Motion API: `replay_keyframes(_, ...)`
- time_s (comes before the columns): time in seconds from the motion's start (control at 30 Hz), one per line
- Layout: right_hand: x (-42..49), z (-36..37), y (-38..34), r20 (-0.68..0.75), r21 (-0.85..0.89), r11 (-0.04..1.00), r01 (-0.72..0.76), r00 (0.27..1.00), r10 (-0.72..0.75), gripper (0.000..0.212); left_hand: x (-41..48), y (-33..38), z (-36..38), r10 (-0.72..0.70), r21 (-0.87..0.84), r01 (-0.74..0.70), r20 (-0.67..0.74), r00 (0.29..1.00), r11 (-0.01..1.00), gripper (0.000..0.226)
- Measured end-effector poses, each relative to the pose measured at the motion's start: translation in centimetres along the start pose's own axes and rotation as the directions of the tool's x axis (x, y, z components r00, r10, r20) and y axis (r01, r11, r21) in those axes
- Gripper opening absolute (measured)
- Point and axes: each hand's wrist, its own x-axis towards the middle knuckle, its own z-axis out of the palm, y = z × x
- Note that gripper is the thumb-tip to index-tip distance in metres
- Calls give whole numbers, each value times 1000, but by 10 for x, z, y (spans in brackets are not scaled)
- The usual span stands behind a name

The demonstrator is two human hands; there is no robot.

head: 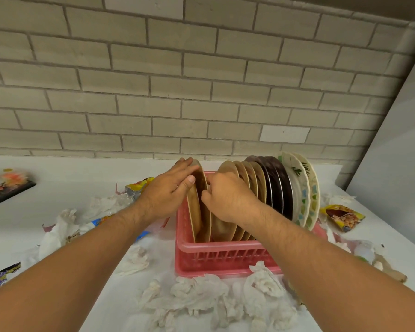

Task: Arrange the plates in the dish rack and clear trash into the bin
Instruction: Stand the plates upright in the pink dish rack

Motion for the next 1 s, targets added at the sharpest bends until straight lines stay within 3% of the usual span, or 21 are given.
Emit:
replay_keyframes(0.23, 1, -27, -12, -176, -120, 993, -15, 984, -7, 18, -6, -3, -2, -65, -53, 65, -4, 998, 997, 47)
replay_keyframes(0.4, 8, -60, -8, -293, -82, 989, -124, 951, 95, 11, -7, -7, -1, -100, -62, 98, -26, 995, 993, 51)
replay_keyframes(0.73, 0, -23, -1, -153, -182, 974, -134, 982, 106, 14, -5, -6, -6, -117, -6, 117, -17, 993, 993, 48)
replay_keyframes(1.0, 2, -12, 10, -68, -25, 984, -174, 983, 172, 21, -4, -12, -9, -144, -92, 142, -15, 990, 986, 43)
